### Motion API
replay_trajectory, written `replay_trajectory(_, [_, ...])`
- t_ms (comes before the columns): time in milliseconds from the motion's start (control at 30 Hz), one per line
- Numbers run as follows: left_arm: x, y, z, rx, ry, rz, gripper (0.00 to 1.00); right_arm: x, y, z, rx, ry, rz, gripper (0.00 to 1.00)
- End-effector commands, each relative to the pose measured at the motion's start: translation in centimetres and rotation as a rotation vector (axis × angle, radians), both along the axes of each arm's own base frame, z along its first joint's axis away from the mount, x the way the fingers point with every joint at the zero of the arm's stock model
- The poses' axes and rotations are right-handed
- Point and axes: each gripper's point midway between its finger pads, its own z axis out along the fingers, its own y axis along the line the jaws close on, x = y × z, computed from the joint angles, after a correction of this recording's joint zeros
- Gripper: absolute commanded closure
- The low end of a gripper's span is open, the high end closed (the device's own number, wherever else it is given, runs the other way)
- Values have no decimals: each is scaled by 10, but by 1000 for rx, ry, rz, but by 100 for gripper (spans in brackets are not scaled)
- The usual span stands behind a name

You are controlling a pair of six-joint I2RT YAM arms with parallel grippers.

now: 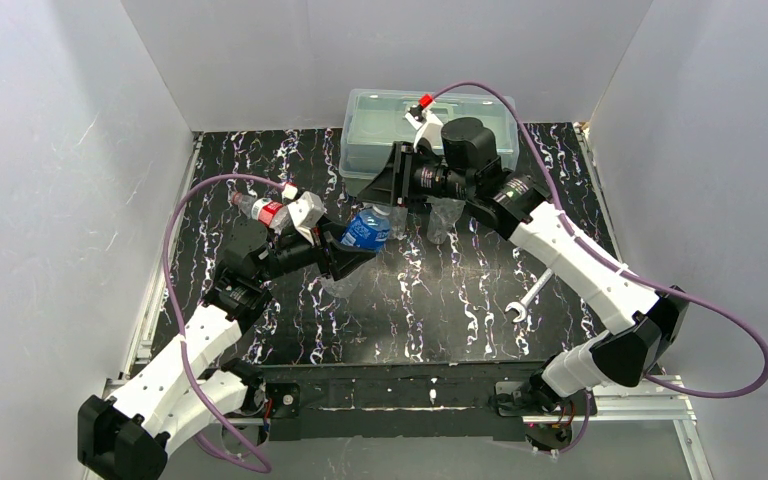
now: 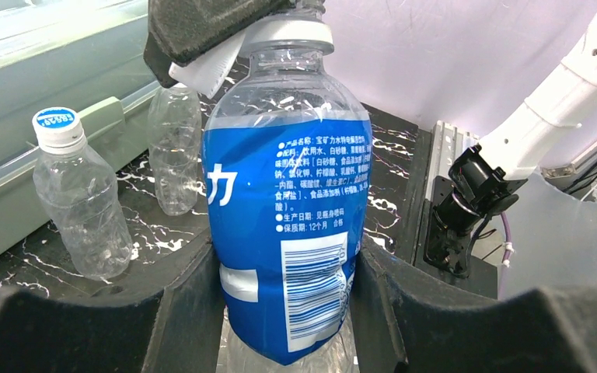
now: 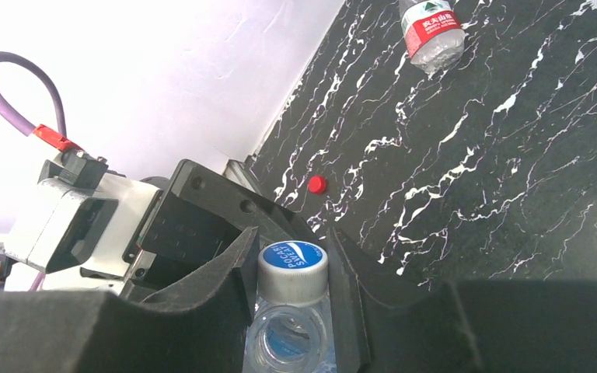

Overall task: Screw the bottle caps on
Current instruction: Screw the bottle cap onto the plastic bottle.

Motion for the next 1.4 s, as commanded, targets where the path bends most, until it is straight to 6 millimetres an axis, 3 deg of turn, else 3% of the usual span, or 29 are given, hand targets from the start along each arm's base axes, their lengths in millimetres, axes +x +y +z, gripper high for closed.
replay_trajectory(0, [9,8,-20,34,56,51,100,-3,-10,52,137,-89,-5,65])
replay_trajectory(533, [9,12,-25,59,67,72,100,4,-10,65,175,-106,-14,65])
replay_trajectory(1367, [6,14,0,13,37,81,100,12,-22,34,82,-130,-79,65])
